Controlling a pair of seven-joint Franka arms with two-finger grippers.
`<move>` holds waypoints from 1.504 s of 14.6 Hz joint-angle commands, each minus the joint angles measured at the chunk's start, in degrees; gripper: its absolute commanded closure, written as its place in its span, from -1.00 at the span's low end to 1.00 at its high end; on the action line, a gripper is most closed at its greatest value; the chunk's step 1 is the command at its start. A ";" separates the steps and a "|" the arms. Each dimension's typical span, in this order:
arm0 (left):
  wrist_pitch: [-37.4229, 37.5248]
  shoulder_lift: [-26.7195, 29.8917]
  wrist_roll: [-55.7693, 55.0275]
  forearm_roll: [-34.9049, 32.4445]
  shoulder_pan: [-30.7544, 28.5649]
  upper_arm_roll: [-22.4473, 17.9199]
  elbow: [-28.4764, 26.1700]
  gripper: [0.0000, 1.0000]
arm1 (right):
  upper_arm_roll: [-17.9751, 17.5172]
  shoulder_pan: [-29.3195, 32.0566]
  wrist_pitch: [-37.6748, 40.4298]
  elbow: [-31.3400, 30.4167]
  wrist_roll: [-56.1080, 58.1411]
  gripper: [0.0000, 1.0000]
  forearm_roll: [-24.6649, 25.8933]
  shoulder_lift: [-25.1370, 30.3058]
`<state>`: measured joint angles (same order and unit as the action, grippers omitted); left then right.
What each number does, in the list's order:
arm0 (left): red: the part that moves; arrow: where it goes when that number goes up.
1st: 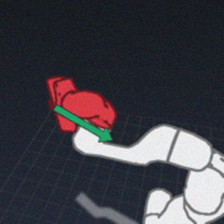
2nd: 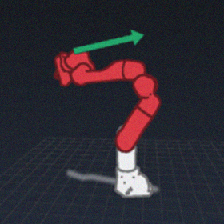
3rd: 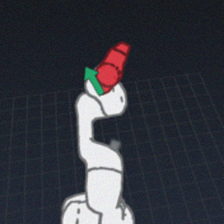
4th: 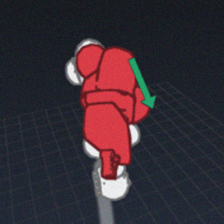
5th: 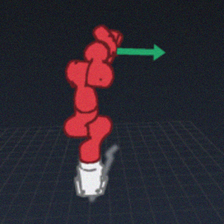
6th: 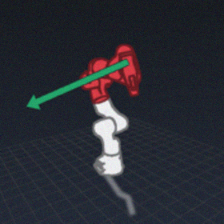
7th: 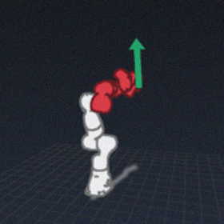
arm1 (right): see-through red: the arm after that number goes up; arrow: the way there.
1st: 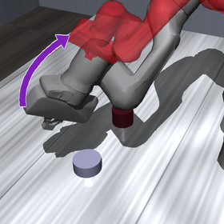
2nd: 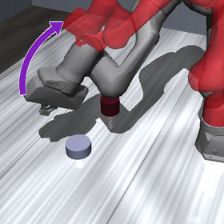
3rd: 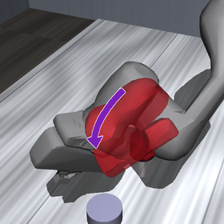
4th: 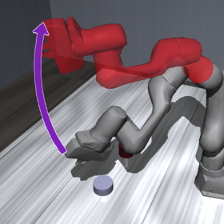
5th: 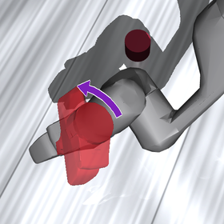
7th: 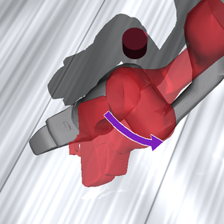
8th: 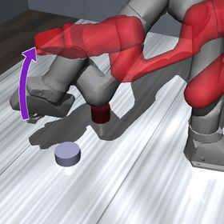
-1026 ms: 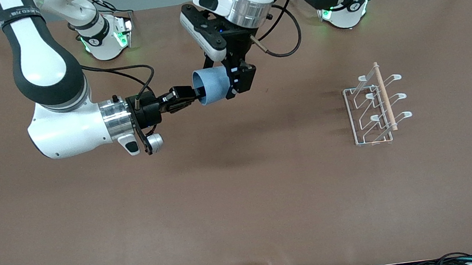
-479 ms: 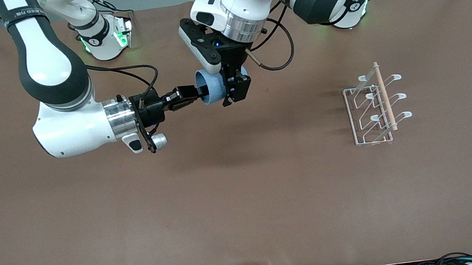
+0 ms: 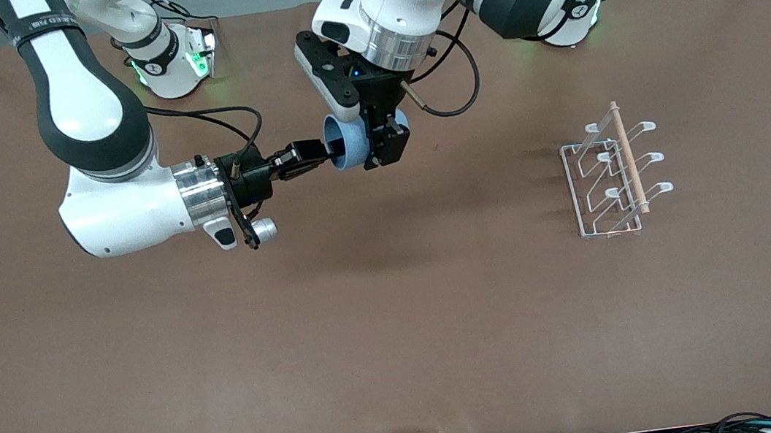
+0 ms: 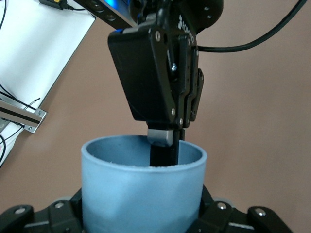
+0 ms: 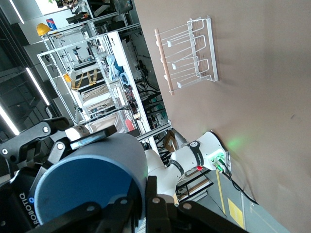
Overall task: Hang cup on cup holder
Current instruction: 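Open the right gripper and carry the cup toward the holder with the left gripper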
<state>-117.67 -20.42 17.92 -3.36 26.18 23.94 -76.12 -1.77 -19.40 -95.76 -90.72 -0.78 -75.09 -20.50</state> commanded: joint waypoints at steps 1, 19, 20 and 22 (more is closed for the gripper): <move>5.06 -0.06 0.80 -3.22 -0.69 -0.29 1.15 -0.19 | 0.37 0.24 1.63 -0.60 -1.51 -0.99 -0.85 1.16; 28.97 2.14 4.48 -22.12 -5.78 -0.38 1.15 -0.18 | 1.51 13.67 1.71 1.23 -4.67 -1.00 54.94 7.58; 30.99 2.14 5.97 -24.91 -6.05 -0.38 1.15 -0.18 | 1.60 14.90 1.80 2.46 -4.67 -1.00 56.27 7.76; 34.76 1.96 9.48 -30.63 -6.92 -0.38 0.71 -0.17 | 1.77 17.72 1.80 6.23 -4.50 -1.00 58.99 7.76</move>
<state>-86.47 -19.10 24.19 -29.45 19.70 23.42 -75.05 0.69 -4.57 -94.62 -87.44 -4.81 -19.11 -13.58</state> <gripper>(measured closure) 0.207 0.000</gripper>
